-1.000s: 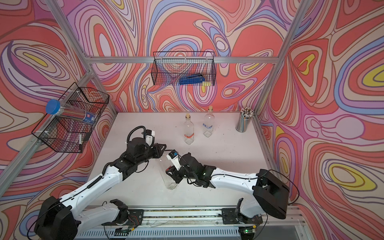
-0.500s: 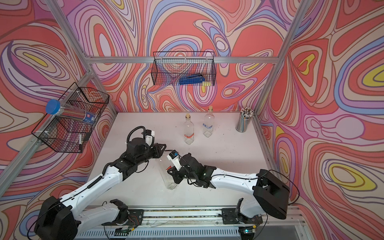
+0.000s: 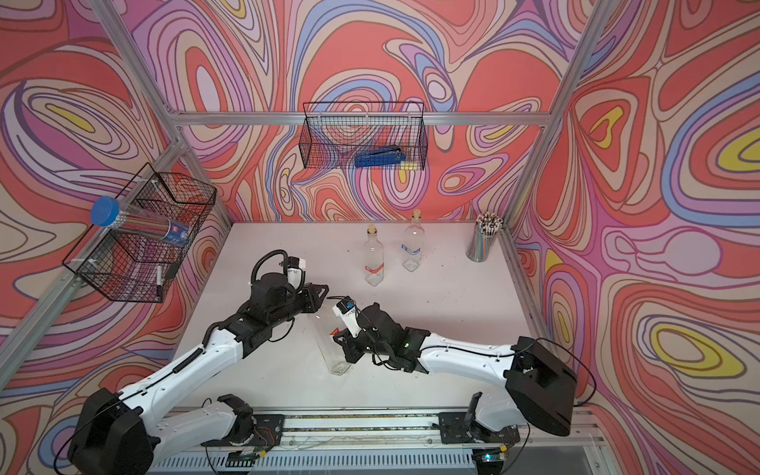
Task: Remove the label from the bottle
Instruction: Tear open the label from the bottle.
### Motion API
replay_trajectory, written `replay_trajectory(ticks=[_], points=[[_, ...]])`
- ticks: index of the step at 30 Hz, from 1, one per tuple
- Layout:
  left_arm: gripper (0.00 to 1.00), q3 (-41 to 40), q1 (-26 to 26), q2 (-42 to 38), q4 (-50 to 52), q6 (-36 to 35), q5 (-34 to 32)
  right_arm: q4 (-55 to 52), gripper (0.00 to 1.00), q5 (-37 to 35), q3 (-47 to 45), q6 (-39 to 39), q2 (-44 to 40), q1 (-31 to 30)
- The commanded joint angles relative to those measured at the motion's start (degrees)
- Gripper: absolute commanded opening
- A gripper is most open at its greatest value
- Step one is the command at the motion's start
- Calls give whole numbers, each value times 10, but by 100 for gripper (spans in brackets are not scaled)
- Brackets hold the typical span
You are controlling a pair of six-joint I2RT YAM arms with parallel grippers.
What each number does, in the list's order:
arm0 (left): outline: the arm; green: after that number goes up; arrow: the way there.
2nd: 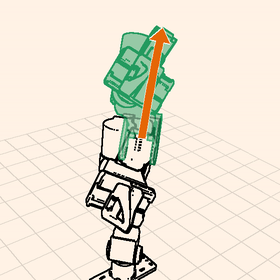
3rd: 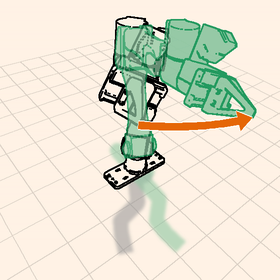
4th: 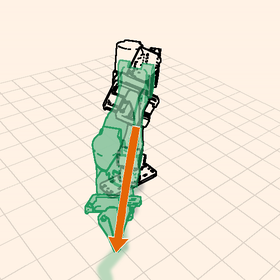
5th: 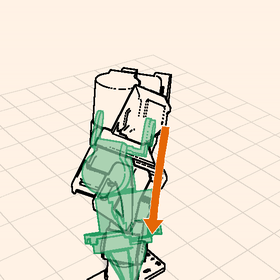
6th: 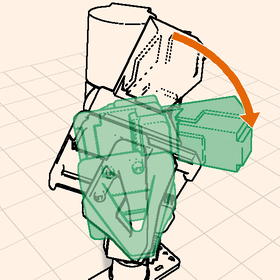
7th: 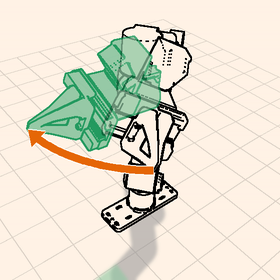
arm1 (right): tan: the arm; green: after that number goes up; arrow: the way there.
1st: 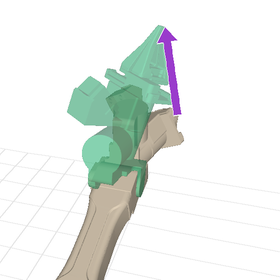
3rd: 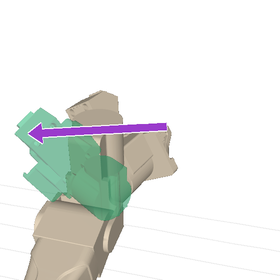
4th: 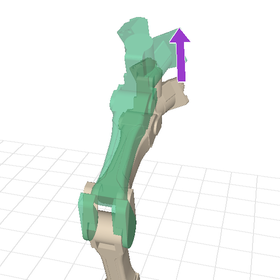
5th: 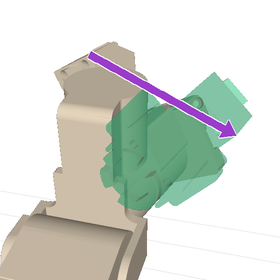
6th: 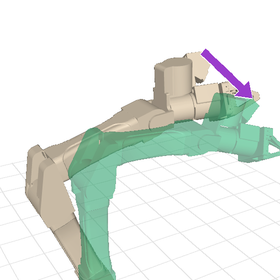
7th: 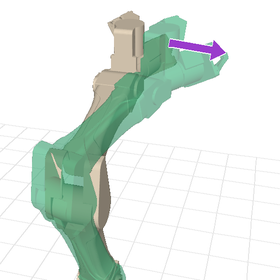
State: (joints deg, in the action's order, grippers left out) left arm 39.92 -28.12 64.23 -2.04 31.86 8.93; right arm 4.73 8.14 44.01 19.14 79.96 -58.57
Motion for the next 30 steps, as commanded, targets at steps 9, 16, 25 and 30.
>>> replay_trajectory(ticks=[9,16,25,30], points=[[0,-3,-13,-1,1,-36,-21,-10,0,-63,-9,-4,-11,2],[0,-1,-18,-2,2,-38,-23,-9,0,-75,-10,-4,-18,2],[0,3,-21,-1,4,-40,-25,-10,0,-84,-12,-6,-29,2],[0,7,-22,2,6,-42,-25,-13,0,-84,-12,-8,-30,2]])
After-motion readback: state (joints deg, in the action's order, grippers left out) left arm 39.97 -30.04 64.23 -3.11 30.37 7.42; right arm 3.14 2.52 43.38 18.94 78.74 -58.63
